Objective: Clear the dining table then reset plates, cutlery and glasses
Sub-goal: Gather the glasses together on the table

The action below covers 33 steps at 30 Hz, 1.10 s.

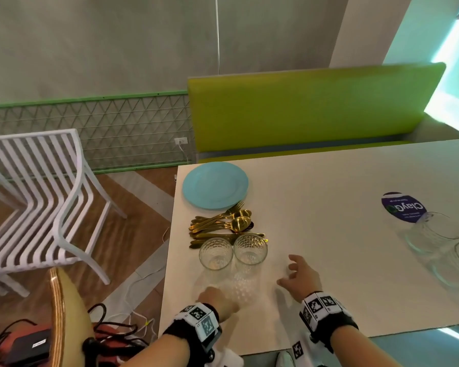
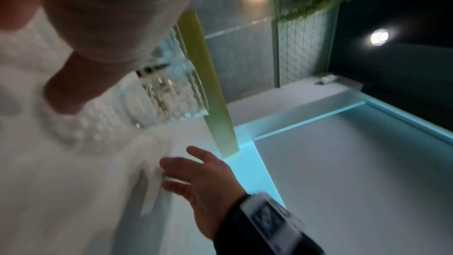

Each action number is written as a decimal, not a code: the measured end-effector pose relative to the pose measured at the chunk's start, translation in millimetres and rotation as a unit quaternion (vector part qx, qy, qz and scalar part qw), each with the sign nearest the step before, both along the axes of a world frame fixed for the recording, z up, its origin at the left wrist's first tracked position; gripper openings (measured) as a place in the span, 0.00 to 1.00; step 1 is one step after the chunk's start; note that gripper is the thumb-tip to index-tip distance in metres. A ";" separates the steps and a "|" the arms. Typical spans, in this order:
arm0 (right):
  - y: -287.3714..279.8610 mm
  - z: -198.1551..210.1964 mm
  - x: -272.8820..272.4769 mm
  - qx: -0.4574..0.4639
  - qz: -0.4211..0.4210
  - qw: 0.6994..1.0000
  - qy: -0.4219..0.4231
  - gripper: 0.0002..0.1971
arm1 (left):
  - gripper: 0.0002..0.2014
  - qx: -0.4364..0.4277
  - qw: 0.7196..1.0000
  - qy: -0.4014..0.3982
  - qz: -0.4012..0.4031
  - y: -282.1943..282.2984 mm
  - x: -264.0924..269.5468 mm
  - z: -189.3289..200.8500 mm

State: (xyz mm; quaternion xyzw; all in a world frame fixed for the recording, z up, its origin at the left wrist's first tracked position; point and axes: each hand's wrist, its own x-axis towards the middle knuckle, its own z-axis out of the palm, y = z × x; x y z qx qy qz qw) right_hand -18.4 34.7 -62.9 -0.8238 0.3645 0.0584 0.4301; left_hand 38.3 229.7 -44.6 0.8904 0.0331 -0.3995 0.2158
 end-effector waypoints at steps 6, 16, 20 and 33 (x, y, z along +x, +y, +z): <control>-47.5 1.4 -36.6 -0.015 -0.110 0.994 0.011 0.26 | 0.13 -0.103 0.967 0.027 -0.231 -67.5 -34.6 23.4; -158.6 9.1 -137.7 0.024 -0.428 0.903 -0.021 0.27 | 0.21 -0.203 0.926 -0.069 -0.310 -208.4 -41.7 41.3; -202.2 12.5 -159.5 0.034 -0.502 0.863 -0.045 0.31 | 0.27 -0.236 0.925 -0.070 -0.288 -270.8 -41.5 44.4; -281.2 10.4 -145.4 -0.001 -0.424 0.905 -0.045 0.50 | 0.47 -0.266 0.922 -0.037 -0.281 -427.4 -27.0 16.7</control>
